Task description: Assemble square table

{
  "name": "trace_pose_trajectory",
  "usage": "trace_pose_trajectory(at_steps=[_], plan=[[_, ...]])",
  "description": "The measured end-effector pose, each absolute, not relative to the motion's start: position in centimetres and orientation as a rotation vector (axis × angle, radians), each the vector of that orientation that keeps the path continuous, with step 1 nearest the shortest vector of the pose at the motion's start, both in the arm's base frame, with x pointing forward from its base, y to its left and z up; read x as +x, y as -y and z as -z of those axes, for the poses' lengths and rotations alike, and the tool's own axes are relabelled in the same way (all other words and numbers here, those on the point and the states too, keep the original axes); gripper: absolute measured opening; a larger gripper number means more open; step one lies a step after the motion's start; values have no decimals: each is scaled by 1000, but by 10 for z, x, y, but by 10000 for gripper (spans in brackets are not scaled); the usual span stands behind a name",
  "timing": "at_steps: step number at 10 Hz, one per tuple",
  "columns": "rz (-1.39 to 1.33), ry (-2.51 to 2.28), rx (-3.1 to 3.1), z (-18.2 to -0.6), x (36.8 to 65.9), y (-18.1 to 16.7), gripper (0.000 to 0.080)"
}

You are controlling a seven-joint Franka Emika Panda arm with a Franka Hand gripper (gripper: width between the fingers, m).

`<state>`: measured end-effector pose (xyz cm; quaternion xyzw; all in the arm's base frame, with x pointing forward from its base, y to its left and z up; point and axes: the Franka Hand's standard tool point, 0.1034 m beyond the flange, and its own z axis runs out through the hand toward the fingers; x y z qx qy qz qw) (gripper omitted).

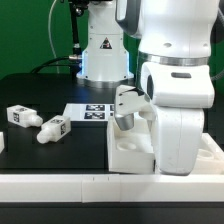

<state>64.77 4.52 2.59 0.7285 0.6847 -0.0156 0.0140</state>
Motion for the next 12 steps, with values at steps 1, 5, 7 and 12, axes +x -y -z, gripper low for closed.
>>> trace_pose_trajectory(at_steps=[1, 5, 7, 12], plan=[[56, -2132, 2273, -26, 648, -44, 54], [35, -2114, 2274, -43, 654, -38, 54], [32, -2109, 2278, -43, 655, -35, 54], [37, -2122, 2257, -30, 660, -44, 54]])
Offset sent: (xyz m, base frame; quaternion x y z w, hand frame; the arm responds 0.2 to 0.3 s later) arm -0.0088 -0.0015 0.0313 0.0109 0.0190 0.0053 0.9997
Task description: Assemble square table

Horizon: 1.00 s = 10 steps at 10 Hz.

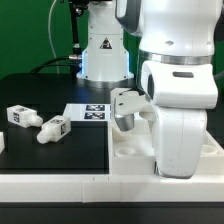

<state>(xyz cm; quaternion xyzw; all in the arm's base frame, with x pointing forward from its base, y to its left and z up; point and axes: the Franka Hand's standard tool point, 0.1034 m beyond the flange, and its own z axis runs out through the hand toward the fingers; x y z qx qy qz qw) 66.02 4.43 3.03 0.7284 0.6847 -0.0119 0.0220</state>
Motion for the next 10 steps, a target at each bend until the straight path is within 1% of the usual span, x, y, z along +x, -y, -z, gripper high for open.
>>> trace_pose_trajectory(at_steps=[1, 2, 3, 4, 5, 6, 7, 8, 9, 10], plan=[[34, -2121, 2255, -30, 660, -44, 54], [34, -2121, 2256, -30, 660, -44, 89], [37, -2121, 2257, -31, 660, -44, 89], [37, -2121, 2257, -31, 660, -44, 241], [36, -2120, 2257, -31, 660, -44, 409], [36, -2105, 2270, -32, 661, -43, 409], [44, -2051, 2310, -47, 662, -37, 548], [57, -2037, 2308, -68, 661, -27, 624], [63, -1963, 2362, -83, 659, -15, 624], [62, -1851, 2435, -95, 661, -1, 644]])
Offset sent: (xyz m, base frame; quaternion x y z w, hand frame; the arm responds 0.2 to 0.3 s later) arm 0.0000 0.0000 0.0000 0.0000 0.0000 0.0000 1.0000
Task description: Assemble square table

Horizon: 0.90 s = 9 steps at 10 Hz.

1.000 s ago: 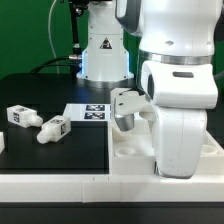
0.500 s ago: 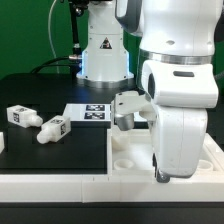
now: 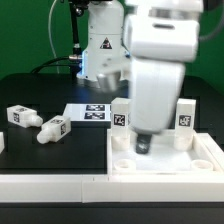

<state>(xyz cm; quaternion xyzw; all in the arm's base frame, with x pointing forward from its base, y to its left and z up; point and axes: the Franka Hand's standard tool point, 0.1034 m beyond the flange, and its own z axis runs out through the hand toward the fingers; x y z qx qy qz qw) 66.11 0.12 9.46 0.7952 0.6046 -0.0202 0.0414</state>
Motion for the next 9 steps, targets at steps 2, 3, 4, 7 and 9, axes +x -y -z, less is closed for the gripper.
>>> trace_pose_trajectory(at_steps=[2, 3, 4, 7, 9], plan=[[49, -1657, 2565, -94, 662, -1, 649], [46, -1571, 2617, -94, 662, -1, 649], [40, -1471, 2675, -94, 662, -1, 649], [34, -1042, 2892, -114, 631, 43, 649], [51, -736, 2999, -115, 612, 56, 649]])
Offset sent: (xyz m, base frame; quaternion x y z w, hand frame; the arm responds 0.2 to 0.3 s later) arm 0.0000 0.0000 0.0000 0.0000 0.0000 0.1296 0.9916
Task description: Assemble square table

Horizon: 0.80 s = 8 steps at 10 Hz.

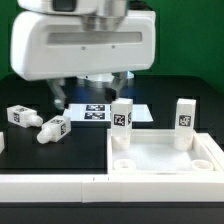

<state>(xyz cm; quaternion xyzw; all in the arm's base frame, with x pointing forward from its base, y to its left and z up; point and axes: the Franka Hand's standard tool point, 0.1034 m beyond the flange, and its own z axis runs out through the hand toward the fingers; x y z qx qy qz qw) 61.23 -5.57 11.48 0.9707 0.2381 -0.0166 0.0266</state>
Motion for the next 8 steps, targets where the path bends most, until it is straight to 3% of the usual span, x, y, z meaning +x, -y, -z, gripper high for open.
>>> trace_pose_trajectory(at_steps=[4, 6, 8], plan=[[40, -293, 3091, -112, 611, 52, 649], [63, 2, 3150, -110, 580, 76, 649], [139, 311, 3150, -96, 542, 92, 649]])
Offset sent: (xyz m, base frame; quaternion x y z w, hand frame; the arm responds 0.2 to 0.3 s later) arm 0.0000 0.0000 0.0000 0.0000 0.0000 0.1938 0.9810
